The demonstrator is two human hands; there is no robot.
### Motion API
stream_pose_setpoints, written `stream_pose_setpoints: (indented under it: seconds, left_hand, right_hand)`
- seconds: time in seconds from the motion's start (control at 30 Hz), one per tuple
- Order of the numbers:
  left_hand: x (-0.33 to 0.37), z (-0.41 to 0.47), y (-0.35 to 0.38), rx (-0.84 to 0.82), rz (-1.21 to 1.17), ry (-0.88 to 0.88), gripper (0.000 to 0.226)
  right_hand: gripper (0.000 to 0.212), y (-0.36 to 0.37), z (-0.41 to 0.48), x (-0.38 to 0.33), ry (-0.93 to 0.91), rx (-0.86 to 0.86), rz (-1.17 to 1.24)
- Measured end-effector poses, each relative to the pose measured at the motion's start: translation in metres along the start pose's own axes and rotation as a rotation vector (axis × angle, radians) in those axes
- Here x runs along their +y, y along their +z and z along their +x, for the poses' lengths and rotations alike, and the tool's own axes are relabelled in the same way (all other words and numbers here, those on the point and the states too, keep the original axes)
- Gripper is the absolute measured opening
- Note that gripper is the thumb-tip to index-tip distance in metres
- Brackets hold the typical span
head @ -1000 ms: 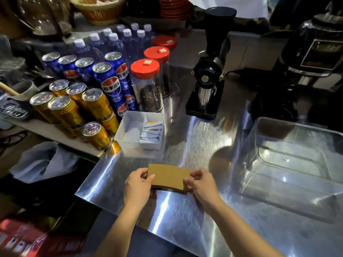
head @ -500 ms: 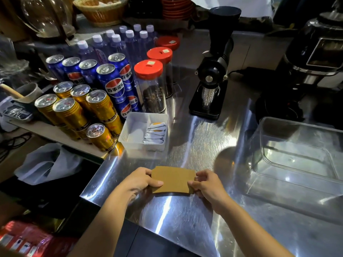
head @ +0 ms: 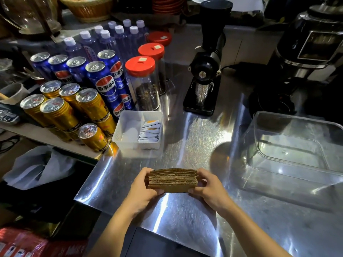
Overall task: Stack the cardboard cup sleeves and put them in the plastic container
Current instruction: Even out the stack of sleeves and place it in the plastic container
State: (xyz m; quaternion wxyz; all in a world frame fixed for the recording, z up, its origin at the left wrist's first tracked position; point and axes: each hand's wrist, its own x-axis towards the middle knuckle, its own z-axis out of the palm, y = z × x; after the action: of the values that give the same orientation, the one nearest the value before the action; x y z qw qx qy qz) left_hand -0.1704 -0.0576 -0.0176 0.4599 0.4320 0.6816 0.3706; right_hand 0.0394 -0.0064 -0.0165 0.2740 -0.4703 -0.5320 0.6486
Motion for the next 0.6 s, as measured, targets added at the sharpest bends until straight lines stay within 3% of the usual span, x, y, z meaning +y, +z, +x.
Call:
stream_pose_setpoints:
  seconds: [0.23, 0.3, 0.37, 0.43, 0.5, 0.6]
  left_hand:
    - [-0.002, -0.011, 0.01, -0.048, -0.087, 0.086, 0.063]
    - [-0.001, -0.013, 0.018, -0.052, -0.229, 0.085, 0.068]
    - [0.002, -0.014, 0.028, -0.03, -0.507, 0.038, 0.059]
    - [0.005, -0.013, 0.037, 0.038, -0.681, -0.019, 0.045]
    - [0.009, -0.011, 0.046, 0.184, -0.685, -0.035, 0.026]
    - [0.014, -0.007, 0.057, 0.439, -0.583, -0.057, 0.03]
  right_hand:
    - [0.054, 0.011, -0.004, 0.007, -0.087, -0.024, 0.039]
    - [0.051, 0.019, -0.004, 0.009, -0.075, -0.006, 0.109]
    - [0.052, 0.025, -0.001, 0.01, -0.061, 0.025, 0.17]
    - [0.043, 0.03, 0.003, 0.011, -0.091, 0.088, 0.179]
    - [0.016, 0.037, 0.006, 0.01, -0.13, 0.197, 0.152]
    - [0.025, 0.046, 0.011, 0.012, -0.125, 0.343, 0.121]
